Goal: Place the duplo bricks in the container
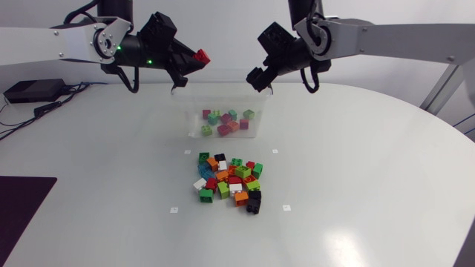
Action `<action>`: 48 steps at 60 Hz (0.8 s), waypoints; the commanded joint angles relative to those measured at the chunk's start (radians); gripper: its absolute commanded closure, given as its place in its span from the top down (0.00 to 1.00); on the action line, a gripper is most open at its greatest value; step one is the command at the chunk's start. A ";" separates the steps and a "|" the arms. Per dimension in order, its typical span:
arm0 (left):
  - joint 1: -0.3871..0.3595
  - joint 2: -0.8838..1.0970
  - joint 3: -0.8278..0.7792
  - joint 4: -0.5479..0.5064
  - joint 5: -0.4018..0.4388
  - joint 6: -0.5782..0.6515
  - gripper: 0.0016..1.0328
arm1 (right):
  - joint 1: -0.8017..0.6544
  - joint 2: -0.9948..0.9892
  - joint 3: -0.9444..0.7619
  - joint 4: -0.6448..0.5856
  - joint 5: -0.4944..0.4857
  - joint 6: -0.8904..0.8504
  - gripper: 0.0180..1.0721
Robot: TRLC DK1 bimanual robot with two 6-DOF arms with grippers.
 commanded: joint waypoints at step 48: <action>-0.031 0.298 0.269 -0.055 -0.167 -0.050 0.95 | 0.015 -0.487 -0.750 0.097 -0.029 -0.053 0.93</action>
